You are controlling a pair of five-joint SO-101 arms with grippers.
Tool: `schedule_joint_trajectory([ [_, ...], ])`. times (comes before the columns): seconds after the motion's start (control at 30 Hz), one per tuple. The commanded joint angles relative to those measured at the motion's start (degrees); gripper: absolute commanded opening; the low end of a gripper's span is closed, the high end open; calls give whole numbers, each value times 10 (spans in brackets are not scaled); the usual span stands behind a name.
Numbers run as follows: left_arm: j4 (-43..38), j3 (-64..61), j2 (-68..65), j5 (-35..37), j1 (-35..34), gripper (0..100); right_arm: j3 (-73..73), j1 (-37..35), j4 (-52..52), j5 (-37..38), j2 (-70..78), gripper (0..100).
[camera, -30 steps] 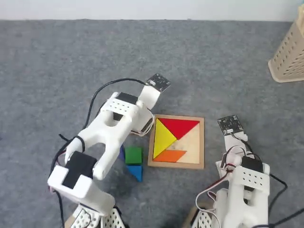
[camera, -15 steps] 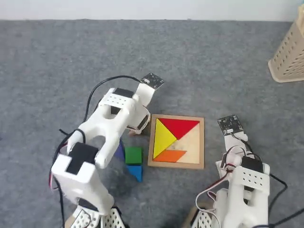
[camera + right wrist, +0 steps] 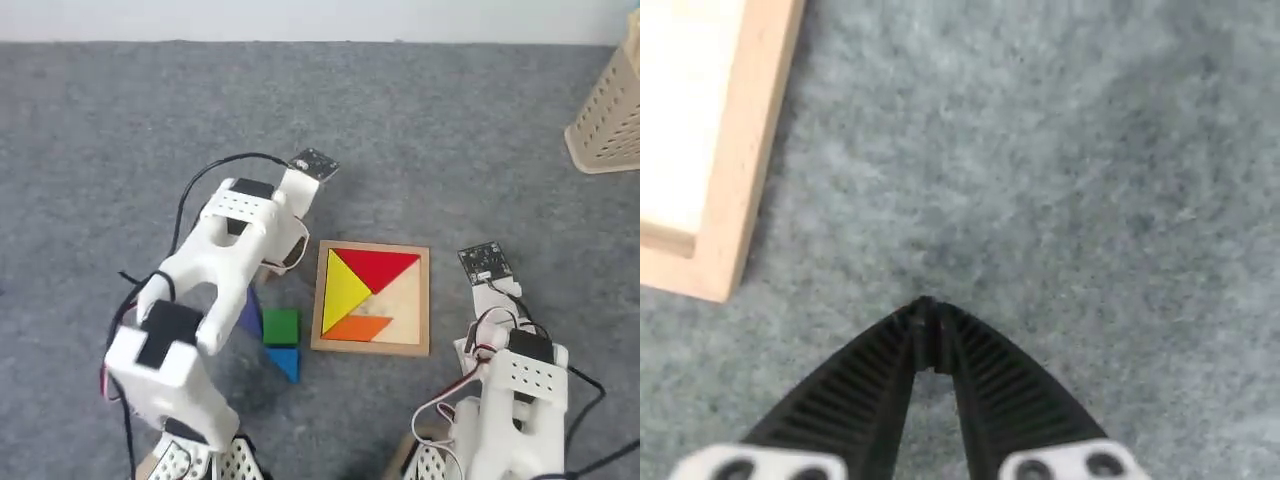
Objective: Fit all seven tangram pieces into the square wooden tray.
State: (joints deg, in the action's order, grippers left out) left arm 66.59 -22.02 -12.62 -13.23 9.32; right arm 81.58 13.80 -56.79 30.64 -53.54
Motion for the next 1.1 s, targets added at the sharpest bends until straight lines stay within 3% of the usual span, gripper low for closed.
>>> schedule_joint_trajectory([
  [0.0, 47, 22, 99, -15, -3, 12, -3, 7, 9, 4, -14, 13],
  [0.1, 98, 48, 149, -18, 26, 12, -3, 7, 9, 4, -14, 13],
  [0.23, 133, 63, 179, -40, 125, 12, -3, 7, 9, 4, -14, 13],
  [0.37, 117, 65, 142, -44, 226, 12, -3, 7, 9, 4, -14, 13],
  [0.5, 73, 66, 72, -69, 285, 12, -3, 7, 9, 4, -14, 13],
  [1.07, 49, 85, -3, -184, 313, 12, 3, 7, 9, 6, -19, 13],
])
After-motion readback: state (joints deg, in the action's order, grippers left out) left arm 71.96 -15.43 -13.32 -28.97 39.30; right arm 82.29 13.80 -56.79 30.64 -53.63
